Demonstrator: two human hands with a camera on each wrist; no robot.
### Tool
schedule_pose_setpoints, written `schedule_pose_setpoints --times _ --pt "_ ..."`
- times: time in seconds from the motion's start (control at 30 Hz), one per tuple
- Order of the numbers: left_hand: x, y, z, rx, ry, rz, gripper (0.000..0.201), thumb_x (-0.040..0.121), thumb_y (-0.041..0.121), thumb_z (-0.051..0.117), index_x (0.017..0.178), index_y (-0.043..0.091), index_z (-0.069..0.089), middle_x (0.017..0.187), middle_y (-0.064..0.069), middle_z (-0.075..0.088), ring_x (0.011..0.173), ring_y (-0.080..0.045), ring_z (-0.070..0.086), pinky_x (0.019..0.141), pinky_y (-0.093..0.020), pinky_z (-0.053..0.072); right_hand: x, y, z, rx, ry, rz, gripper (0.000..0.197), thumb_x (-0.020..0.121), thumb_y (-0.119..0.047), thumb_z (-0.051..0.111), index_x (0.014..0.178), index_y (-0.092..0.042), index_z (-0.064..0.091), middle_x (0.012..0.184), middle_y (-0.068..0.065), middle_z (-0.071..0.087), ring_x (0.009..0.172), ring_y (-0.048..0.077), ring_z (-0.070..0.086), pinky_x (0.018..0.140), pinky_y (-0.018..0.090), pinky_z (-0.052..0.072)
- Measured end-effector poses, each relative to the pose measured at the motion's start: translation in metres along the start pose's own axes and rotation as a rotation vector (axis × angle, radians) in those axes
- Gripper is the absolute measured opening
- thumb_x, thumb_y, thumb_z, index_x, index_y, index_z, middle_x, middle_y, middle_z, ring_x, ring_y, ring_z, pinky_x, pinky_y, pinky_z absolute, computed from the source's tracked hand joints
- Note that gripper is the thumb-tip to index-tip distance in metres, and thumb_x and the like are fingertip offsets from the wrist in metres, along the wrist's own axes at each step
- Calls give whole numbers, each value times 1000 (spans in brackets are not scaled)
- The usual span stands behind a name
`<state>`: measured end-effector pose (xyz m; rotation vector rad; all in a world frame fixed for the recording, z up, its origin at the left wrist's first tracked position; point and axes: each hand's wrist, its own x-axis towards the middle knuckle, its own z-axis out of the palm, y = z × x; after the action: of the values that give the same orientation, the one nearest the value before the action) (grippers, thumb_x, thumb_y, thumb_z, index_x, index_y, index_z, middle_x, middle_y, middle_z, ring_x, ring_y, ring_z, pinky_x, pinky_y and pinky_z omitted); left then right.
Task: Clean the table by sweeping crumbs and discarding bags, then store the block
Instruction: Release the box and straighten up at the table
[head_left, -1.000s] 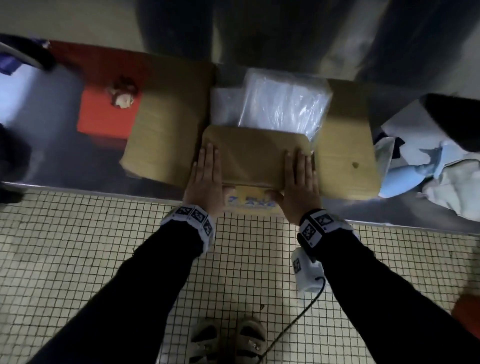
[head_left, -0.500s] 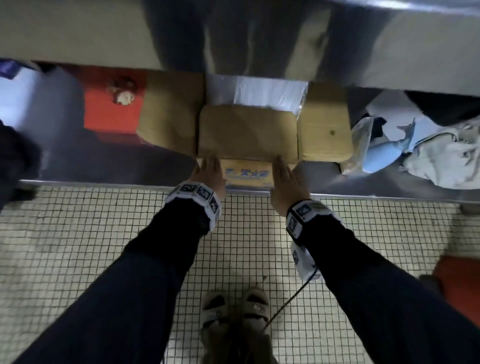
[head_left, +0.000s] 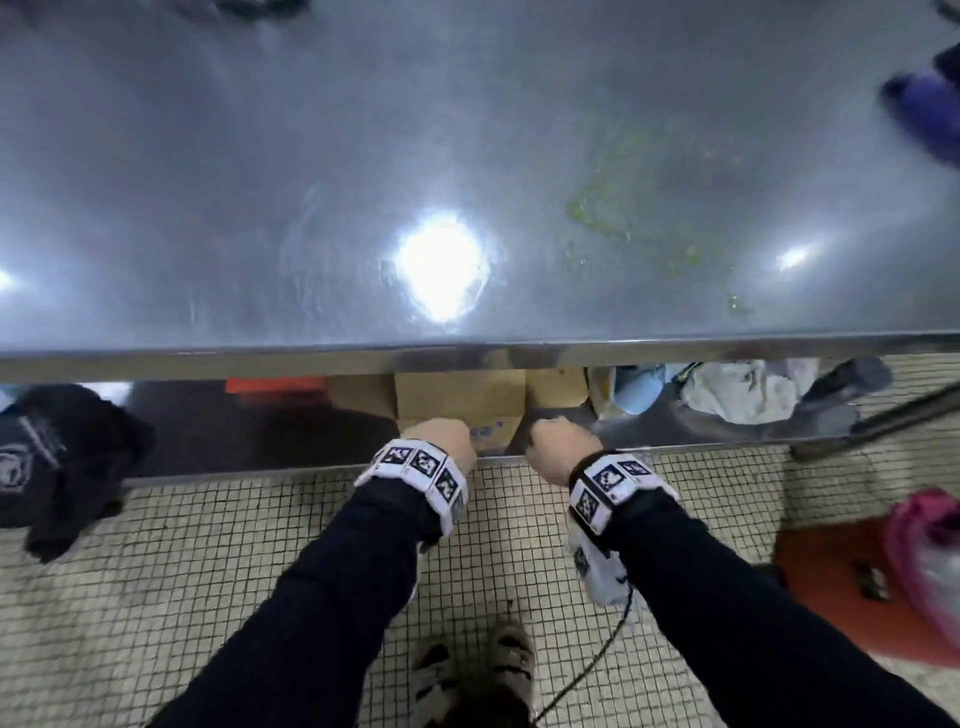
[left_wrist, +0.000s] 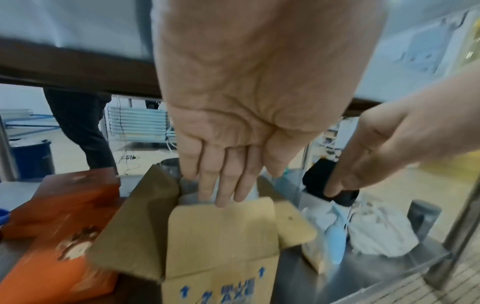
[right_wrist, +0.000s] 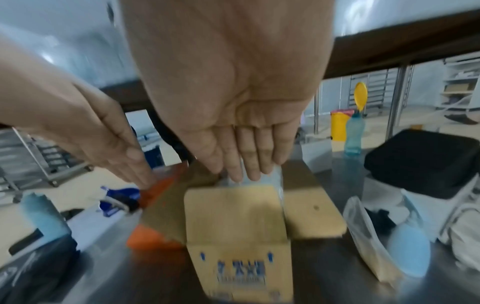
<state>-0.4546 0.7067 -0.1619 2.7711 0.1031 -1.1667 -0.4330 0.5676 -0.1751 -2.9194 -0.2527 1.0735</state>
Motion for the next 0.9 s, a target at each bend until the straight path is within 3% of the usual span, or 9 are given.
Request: schedule_pose_setpoints --times 0.07,0.2,0.4,0.57,0.9 --pt "-21 8 -20 -4 90 20 34 96 22 40 118 4 58 120 -13 61 109 -31 59 85 -34 46 -22 4 -26 27 103 -25 33 96 -24 38 112 -6 60 117 18 62 105 33 59 82 35 46" --pt "-49 28 -60 -41 228 75 33 97 23 39 116 5 59 118 -12 62 107 -29 60 84 -35 46 -52 16 -72 65 240 -46 35 97 -26 38 117 -5 58 123 19 59 111 35 57 91 39 46" --pt "-75 65 -107 68 443 158 35 97 28 39 114 5 58 118 -15 59 107 -31 59 88 -37 48 -81 50 -117 116 321 -33 38 98 -26 37 126 -8 54 132 15 55 119 31 53 96 37 42" --pt "-79 113 -129 50 461 205 34 96 23 37 107 2 61 117 -16 61 106 -31 59 87 -36 48 -103 94 -138 162 376 -33 40 98 -25 37 131 -8 51 136 15 51 124 31 49 100 36 39" --pt "-76 243 -129 -14 491 184 34 98 20 34 116 4 58 123 -14 59 113 -28 57 94 -35 46 -112 241 -148 106 427 -60 42 98 -26 37 136 -12 47 142 11 48 128 28 46 105 36 35"
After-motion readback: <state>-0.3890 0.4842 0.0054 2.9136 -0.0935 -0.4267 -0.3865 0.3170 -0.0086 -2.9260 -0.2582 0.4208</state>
